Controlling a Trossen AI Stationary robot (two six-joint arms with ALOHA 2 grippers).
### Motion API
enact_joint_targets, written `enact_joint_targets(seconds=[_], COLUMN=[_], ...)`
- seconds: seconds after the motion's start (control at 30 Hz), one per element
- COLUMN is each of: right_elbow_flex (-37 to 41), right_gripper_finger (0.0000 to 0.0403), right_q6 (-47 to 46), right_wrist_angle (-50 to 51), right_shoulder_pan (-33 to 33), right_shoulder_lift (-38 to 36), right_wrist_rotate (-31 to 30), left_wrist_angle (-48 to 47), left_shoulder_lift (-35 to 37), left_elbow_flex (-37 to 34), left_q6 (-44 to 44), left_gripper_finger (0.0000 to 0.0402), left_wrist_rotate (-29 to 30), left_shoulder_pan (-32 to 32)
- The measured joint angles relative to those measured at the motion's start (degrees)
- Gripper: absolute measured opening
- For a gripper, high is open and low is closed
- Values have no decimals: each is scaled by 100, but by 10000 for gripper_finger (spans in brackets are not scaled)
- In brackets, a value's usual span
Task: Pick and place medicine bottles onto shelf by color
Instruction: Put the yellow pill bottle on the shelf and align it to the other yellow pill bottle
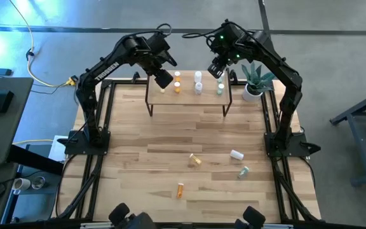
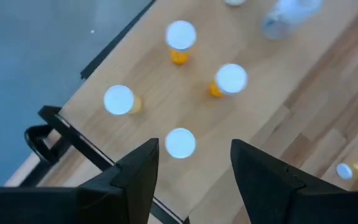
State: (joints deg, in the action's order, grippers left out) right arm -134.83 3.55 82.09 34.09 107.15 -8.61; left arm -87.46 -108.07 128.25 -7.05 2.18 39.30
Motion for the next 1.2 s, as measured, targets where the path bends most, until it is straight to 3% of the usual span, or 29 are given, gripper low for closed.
enact_joint_targets(seconds=[0.3, 0.73, 0.93, 1.2], right_elbow_flex=[1, 1, 46, 351], right_gripper_finger=[146, 146, 146, 146], right_q6=[-363, -631, -928, -1209], right_wrist_angle=[603, 704, 790, 796], right_shoulder_pan=[-132, -962, -1383, -2144], right_shoulder_lift=[0, 0, -1, -2], right_wrist_rotate=[163, 176, 172, 176], left_wrist_angle=[276, 187, 330, 1436], left_shoulder_lift=[275, 602, 1214, 2655], left_elbow_flex=[0, -23, -1081, -3038], left_q6=[279, 272, -5, -714], left_gripper_finger=[185, 165, 157, 156], left_wrist_rotate=[-1, 5, 169, 126], left_shoulder_pan=[-530, -1294, -1628, -1969])
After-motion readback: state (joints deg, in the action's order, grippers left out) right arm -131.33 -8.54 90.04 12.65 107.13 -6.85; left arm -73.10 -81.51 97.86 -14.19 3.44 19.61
